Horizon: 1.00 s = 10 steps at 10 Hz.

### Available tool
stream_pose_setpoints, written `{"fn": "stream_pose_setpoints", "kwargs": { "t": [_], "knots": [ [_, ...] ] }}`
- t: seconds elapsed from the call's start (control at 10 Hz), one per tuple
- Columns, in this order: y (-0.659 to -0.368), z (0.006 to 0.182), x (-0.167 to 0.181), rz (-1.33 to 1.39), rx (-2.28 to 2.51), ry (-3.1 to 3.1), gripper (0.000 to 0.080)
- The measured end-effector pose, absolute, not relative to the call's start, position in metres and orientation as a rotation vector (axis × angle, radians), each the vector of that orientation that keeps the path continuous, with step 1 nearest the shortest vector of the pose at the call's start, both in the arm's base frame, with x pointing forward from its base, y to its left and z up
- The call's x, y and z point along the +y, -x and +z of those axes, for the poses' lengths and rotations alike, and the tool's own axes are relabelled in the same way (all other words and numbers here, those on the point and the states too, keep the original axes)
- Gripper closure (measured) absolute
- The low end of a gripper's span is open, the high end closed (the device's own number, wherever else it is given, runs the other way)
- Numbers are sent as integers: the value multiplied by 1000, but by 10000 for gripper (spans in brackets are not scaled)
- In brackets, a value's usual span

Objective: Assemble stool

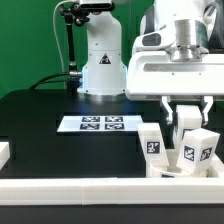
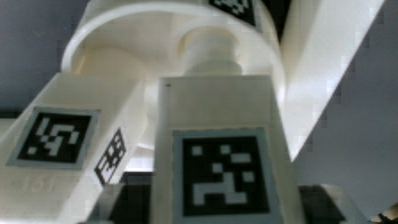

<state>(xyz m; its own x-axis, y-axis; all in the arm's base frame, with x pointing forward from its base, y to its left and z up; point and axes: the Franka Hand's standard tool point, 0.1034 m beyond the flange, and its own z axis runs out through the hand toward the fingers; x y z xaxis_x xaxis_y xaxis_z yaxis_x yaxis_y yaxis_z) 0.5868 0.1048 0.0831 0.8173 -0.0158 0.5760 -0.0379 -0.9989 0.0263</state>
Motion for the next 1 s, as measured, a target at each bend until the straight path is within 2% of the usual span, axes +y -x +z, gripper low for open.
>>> {"fn": "stream_pose_setpoints", "kwargs": {
  "t": [0.3,0.4,0.5,0.6,0.8,1.0],
  "knots": [
    [-587,82,104,911,-45,-2968,461],
    [-587,82,104,910,-45,-2968,381],
    [-587,82,104,910,-45,-2968,220],
    [-587,82,104,909,-44,-2968,162],
    [-586,83,104,883,-50,-2979,152],
    [-591,92,100,835,-83,-3005,150]
  ]
}}
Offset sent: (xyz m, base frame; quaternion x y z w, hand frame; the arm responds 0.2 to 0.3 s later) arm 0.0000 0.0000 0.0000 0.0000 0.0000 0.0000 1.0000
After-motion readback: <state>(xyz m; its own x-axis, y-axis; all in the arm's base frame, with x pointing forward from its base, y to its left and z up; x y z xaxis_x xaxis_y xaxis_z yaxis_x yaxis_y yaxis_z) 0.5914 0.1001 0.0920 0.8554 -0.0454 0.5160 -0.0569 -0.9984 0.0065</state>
